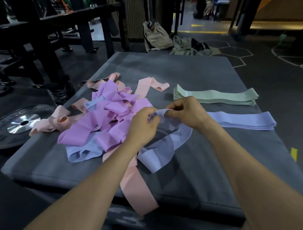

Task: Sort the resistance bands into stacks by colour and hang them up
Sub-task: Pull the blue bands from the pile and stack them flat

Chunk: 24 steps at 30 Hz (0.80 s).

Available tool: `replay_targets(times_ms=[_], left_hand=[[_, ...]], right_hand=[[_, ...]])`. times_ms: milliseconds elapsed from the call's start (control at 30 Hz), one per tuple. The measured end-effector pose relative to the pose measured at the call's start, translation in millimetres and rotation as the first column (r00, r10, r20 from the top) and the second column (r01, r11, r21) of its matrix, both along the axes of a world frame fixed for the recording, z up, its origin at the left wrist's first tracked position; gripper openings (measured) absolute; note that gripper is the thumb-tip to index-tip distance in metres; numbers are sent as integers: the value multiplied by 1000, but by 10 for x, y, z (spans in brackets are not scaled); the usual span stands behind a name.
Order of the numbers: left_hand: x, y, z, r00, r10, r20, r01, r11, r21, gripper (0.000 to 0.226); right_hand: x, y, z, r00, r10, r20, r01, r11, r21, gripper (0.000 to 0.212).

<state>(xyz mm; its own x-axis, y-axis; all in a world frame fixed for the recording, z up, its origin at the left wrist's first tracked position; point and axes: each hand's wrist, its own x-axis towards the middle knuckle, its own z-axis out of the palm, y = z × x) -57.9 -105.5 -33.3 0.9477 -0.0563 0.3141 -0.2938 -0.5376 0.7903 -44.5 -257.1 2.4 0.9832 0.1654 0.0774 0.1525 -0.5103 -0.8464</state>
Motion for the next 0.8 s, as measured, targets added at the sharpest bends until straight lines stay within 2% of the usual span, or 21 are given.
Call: replay_targets(times_ms=[33, 100, 167, 200, 267, 333, 400, 467, 500, 600, 667, 733, 800], left_hand=[[10, 21, 18, 999, -14, -36, 13, 999, -44, 21], [2, 47, 60, 975, -111, -194, 52, 957, -286, 18], [-16, 47, 93, 920, -270, -284, 46, 794, -606, 13], [-23, 46, 110, 903, -337, -266, 47, 693, -719, 12], [-26, 63, 139, 901, -378, -213, 55, 587, -808, 15], [-40, 94, 163, 911, -353, -214, 48, 607, -793, 16], [-58, 109, 142, 911, -343, -229, 49, 641, -766, 17], [-75, 104, 128, 914, -336, -226, 51, 649, -759, 18], [-67, 95, 121, 920, -324, -219, 45, 644, -763, 19], [-53, 82, 147, 936, -279, -213, -10, 585, -811, 17], [-54, 88, 155, 941, -266, -211, -34, 545, -837, 17], [-67, 79, 166, 948, -256, -191, -9, 578, -816, 18], [-52, 80, 164, 974, -176, -143, 21, 699, -715, 23]], right_hand=[[-17, -31, 17, 999, 51, -16, -51, 999, -1, 4], [-57, -89, 34, 991, 125, -48, -123, 991, 44, 15], [-85, -142, 30, 971, 207, -118, -173, 953, 248, 22], [-92, -157, 29, 959, 244, -143, -178, 913, 367, 21], [-105, -172, 38, 949, 273, -159, -157, 843, 515, 16], [-105, -163, 35, 953, 264, -147, -143, 823, 550, 14], [-107, -122, 0, 972, 212, -105, -147, 890, 432, 13], [-119, -69, -2, 994, 109, 1, -106, 972, 210, 10], [-120, -43, 4, 996, 56, 67, -66, 986, 153, 8], [-147, 26, 52, 991, -7, 130, -20, 979, 201, 10], [-180, 80, 49, 992, 44, 119, -58, 991, 120, 19], [-183, 114, 6, 985, 69, 156, -59, 996, -71, 19], [-172, 113, 17, 978, 35, 205, -11, 993, -115, 11]])
